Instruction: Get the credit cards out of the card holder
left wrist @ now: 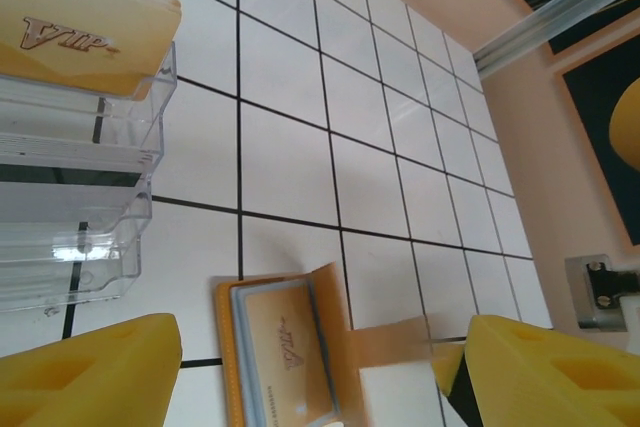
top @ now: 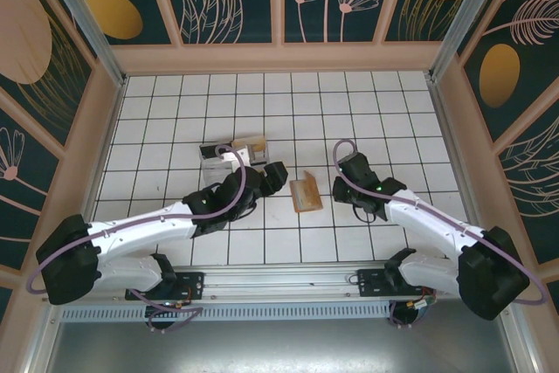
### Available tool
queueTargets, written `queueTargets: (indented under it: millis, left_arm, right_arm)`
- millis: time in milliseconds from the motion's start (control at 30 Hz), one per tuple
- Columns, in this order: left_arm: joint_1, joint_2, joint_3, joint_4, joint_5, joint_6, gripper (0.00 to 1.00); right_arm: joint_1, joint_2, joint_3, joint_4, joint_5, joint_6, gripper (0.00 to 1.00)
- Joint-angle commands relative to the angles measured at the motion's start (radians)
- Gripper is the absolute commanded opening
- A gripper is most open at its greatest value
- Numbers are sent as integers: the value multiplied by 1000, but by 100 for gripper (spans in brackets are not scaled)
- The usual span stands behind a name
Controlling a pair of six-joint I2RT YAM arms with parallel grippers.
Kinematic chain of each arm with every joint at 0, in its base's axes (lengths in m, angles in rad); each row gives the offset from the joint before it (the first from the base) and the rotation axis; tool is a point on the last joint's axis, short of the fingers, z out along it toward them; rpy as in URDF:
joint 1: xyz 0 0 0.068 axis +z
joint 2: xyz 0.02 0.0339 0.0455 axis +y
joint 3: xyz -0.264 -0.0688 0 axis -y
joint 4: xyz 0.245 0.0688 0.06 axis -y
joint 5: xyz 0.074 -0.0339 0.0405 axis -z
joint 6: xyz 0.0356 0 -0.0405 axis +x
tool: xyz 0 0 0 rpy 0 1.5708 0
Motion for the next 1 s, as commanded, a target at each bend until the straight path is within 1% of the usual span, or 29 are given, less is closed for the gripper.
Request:
queueTargets:
  millis: [0,67,100,133,233,300,367,433,467,600,667,700,733,767,800,900,933,967]
  left_arm:
    - [0,33,4,36,36,27,73]
    - [0,69,2,73,78,32,70]
    - [0,100,0,101,110,33,68]
    - [0,139,4,123,140,26,67]
    - [0,258,44,139,213,10,60]
    - [1,304,63,120,207,-10,59]
    - [0,307,54,122,184,-24,60]
    - [1,274,43,93,134,-32,65]
    - [0,254,38,77,108,-33,68]
    - [2,147,7,0,1,-43,78]
    - [2,97,-5,-50,-50,-52,81]
    - [2,67,-14,-84,-80,-65,91]
    - [3,36,-26,-111,-109,-77,98]
    - [5,11,-37,-126,-129,-81,98]
    - [6,-23,-53,-140,-147,-86,99]
    - [14,-114,-98,-177,-193,-104,99]
    - [17,-140,-111,-183,-204,-108,99]
    - [20,-168,-126,-191,-215,-112,99]
  right_arm:
    - [9,-7,6,61,-36,-26,19]
    - [8,9,17,49,-10,-23,9]
    - [7,19,20,39,7,-20,7]
    - [6,29,23,32,20,-15,7]
    - [4,38,19,23,33,-5,10]
    - [10,20,6,48,-6,-17,12]
    - [30,-1,-5,80,-40,-29,19]
    - [74,4,-2,101,-48,-37,29]
    - [97,15,5,105,-41,-37,32]
    - [204,120,59,103,19,-39,38]
    - [248,180,94,95,54,-40,41]
    - [273,211,112,92,70,-43,44]
    - [291,242,132,88,83,-46,45]
    - [305,267,149,84,93,-48,46]
    - [318,292,166,78,107,-47,51]
    - [344,356,208,64,127,-52,54]
    - [351,372,219,58,134,-54,58]
    - [358,393,233,47,143,-55,59]
